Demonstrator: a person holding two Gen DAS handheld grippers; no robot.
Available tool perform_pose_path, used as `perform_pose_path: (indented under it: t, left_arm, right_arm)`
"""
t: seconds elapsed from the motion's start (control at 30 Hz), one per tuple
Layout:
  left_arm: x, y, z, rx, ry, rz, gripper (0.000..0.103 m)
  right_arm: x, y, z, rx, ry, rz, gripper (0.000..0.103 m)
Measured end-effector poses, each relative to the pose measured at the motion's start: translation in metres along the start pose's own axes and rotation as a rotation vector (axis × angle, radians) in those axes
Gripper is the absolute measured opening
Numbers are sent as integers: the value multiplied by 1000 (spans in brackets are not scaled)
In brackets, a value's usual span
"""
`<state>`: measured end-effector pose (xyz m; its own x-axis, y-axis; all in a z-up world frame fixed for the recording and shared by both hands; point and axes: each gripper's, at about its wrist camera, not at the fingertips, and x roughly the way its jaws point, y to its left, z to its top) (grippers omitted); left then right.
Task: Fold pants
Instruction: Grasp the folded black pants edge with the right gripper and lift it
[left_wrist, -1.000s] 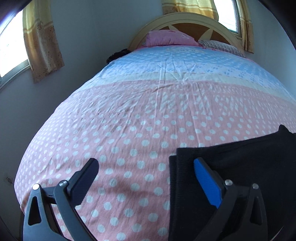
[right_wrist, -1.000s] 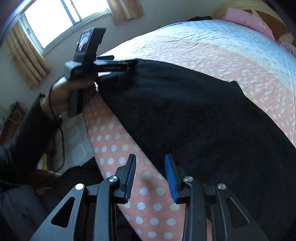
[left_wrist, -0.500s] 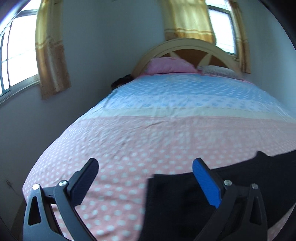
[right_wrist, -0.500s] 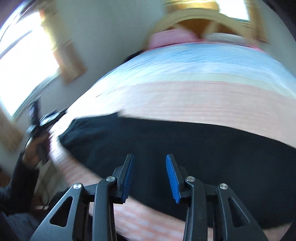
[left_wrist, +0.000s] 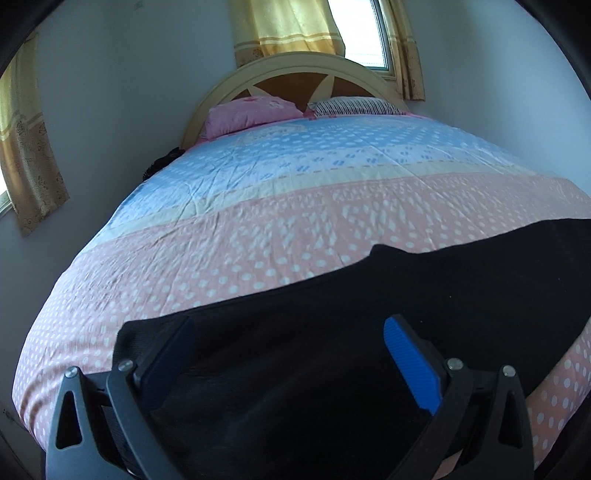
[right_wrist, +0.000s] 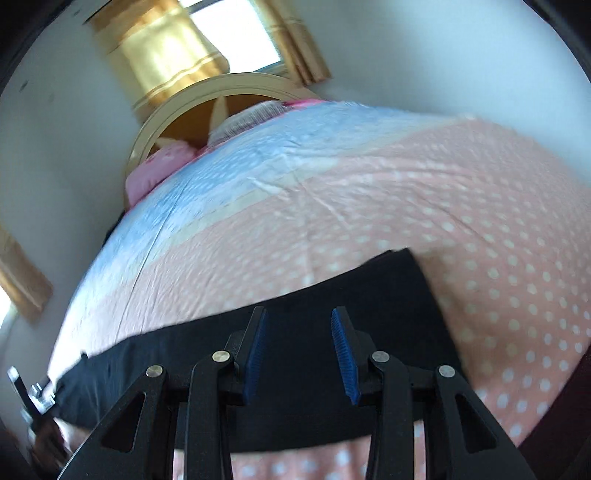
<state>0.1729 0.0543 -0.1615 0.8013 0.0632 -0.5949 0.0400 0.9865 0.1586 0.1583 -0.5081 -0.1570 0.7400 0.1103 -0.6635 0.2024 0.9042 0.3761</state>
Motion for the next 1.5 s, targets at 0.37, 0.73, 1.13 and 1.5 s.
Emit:
perform_pose_path:
  t: [0.37,0.73,1.13,1.5]
  left_arm:
    - [13,-16,-14,48,37,39,103]
    - [4,-21,-16,73,-8,50,103]
    - [4,-17,-17,39,0,37,103]
    - [14,-20,-17,59,52,24,103]
  right_arm:
    - [48,-54,25,117,29,85,38]
    - [-23,-69,15,141,-92,11,38]
    - [-21,-88,-23,148,74,16,38]
    - [-17,-90,-27,131,71,57,37]
